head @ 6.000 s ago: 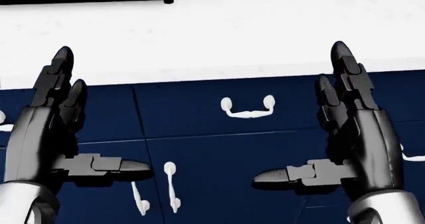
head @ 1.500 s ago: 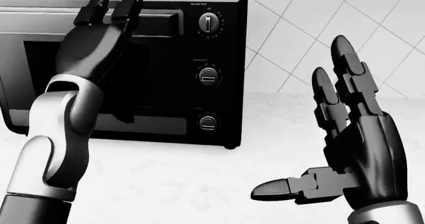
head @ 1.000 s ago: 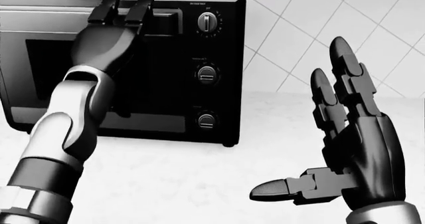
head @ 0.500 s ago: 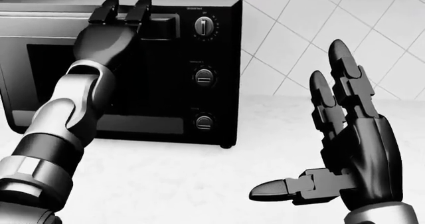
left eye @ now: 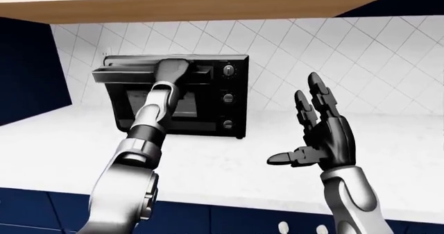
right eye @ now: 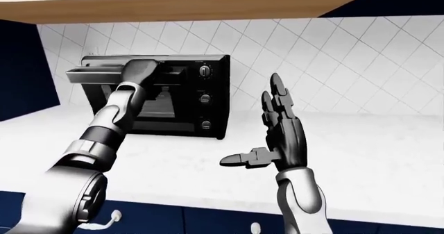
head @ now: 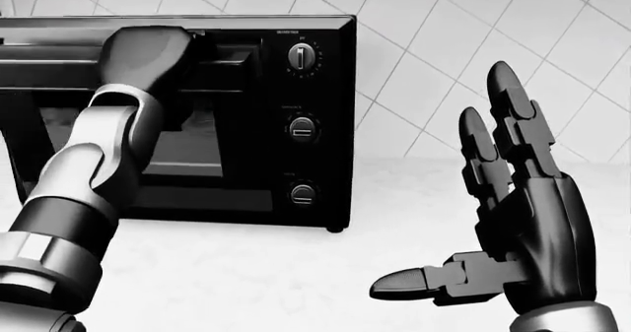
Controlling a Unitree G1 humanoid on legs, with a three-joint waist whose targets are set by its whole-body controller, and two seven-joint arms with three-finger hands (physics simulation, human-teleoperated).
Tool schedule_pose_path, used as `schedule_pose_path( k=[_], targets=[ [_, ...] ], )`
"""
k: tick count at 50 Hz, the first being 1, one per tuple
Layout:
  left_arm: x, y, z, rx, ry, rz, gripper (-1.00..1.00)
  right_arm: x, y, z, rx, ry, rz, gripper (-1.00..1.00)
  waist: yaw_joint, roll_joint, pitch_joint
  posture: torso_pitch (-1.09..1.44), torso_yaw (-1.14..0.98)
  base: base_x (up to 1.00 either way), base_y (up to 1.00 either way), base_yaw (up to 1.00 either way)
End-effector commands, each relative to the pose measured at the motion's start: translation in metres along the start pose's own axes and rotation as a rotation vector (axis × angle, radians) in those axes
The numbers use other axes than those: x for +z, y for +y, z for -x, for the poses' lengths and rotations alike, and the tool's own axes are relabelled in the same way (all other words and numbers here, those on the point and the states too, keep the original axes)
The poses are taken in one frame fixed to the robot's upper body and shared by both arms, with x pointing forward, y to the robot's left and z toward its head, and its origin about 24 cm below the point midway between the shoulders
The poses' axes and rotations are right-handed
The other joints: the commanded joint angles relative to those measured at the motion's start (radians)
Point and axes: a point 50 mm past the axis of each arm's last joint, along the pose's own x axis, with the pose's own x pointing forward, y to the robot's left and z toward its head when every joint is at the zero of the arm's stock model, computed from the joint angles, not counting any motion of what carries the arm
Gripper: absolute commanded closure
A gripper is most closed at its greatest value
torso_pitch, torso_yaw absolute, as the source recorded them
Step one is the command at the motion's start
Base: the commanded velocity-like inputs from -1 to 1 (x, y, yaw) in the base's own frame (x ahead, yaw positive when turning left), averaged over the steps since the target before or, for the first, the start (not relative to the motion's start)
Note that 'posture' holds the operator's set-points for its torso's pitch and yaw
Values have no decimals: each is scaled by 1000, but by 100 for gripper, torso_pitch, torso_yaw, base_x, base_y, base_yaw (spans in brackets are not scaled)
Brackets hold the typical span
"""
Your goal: Open the toaster oven door.
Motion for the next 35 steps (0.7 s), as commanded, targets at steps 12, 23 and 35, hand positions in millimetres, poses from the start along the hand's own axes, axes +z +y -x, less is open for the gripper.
schedule_pose_path(
  k=[12, 23, 35],
  targets=[
    [-24, -20, 13, -86, 76, -8, 32, 11, 3, -3, 12, -68, 6, -100, 1, 2, 28, -62, 0, 0, 0, 0],
    [-22, -4, 25, -27, 68, 16, 31, 13, 4, -2, 11, -66, -6, -100, -2, 3, 44, -62, 0, 0, 0, 0],
    [-19, 1, 48, -9, 63, 42, 19, 12, 5, -3, 12, -62, -18, -100, 4, 0, 54, -62, 0, 0, 0, 0]
  ],
)
